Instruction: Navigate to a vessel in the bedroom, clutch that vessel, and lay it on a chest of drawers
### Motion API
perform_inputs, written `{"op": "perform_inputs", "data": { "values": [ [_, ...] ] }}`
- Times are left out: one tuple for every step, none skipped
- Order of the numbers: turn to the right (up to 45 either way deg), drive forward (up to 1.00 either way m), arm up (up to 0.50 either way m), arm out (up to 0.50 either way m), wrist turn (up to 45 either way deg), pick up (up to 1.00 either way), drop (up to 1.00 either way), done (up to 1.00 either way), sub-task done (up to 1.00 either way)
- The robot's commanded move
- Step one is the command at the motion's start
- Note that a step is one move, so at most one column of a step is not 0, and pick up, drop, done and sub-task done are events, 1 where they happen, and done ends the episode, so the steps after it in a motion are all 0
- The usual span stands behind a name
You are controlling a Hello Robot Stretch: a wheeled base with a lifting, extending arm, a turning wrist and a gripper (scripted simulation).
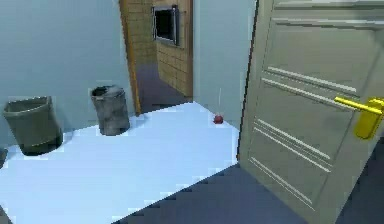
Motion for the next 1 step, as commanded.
{"op": "perform_inputs", "data": {
  "values": [
    [0.0,1.00,0.00,0.00,0.0,0.00,0.00,0.00,0.00]
  ]
}}
